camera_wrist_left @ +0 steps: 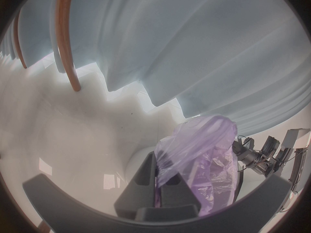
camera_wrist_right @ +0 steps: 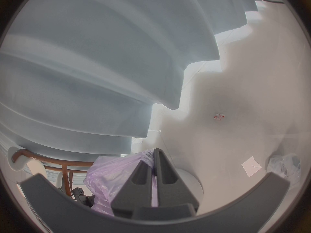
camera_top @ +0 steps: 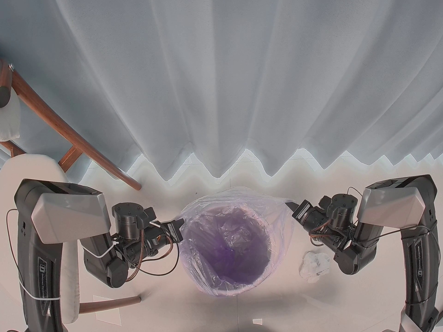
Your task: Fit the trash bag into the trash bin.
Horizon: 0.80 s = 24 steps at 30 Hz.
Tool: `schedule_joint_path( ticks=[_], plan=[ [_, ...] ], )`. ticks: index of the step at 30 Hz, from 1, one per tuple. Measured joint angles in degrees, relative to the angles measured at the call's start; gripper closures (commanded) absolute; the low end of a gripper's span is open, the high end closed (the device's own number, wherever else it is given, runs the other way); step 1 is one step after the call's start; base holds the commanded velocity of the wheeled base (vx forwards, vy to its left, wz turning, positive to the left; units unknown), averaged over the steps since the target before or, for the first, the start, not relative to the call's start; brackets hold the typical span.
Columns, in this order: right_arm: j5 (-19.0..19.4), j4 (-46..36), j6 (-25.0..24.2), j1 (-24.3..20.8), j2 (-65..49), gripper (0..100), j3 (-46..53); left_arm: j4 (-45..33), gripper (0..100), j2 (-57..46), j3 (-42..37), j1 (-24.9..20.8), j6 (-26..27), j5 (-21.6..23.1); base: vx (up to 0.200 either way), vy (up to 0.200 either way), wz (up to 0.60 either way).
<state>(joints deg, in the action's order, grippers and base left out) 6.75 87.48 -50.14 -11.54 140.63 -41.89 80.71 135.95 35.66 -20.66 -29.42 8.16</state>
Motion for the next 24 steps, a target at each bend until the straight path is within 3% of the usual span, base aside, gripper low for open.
schedule_joint_path(
  ticks=[24],
  plan=[
    [0.06,-3.05,-3.73,1.07,3.50,100,-2.93,-3.78,100,2.01,3.32,1.46,-4.22,3.25,0.000,0.000,0.00]
  ],
)
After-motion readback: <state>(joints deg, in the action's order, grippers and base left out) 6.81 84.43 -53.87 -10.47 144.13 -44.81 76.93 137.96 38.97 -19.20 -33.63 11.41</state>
